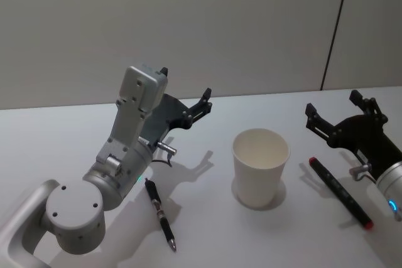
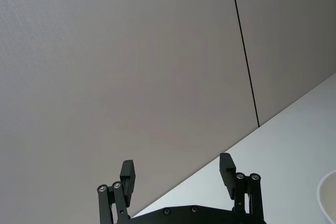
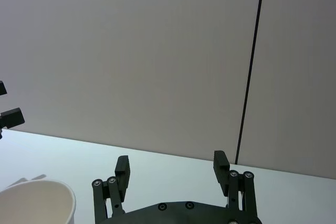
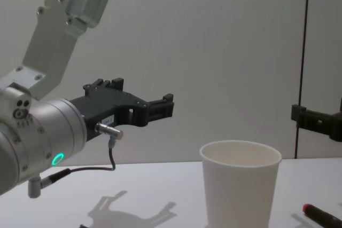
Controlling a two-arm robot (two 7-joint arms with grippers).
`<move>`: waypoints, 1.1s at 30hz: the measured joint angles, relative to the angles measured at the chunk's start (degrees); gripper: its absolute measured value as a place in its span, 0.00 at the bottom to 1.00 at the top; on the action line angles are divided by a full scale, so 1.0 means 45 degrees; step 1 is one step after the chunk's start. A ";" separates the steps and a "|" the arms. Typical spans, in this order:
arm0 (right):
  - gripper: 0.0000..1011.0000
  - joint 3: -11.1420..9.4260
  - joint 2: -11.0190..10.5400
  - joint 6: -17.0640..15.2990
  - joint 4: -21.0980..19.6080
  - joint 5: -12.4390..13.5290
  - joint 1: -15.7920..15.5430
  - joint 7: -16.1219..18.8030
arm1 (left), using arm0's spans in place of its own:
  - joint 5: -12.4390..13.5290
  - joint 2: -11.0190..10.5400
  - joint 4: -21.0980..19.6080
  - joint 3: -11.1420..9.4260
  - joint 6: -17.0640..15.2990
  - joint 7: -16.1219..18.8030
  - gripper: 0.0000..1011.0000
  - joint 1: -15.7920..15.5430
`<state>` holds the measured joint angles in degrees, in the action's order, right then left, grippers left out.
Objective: Place the pen into the pen holder.
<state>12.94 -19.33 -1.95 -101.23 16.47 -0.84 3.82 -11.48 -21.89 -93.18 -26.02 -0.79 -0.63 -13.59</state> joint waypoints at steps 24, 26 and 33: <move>0.99 0.0082 0.0223 -0.0725 0.0260 -0.0477 0.0416 0.0122 | 0.0000 0.0000 0.0000 0.0000 -0.0001 0.0000 0.99 0.0000; 0.99 0.0110 0.0260 -0.1100 0.0274 -0.0650 0.0516 0.0142 | 0.0000 0.0000 0.0000 0.0000 0.0000 0.0000 0.99 0.0000; 0.99 0.0189 0.0321 -0.2628 0.0147 -0.1335 0.0812 0.0231 | 0.0000 0.0000 0.0000 0.0001 -0.0001 -0.0001 0.99 0.0000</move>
<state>13.79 -17.89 -13.78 -100.56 10.46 2.81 4.86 -11.48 -21.89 -93.18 -26.02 -0.80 -0.63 -13.59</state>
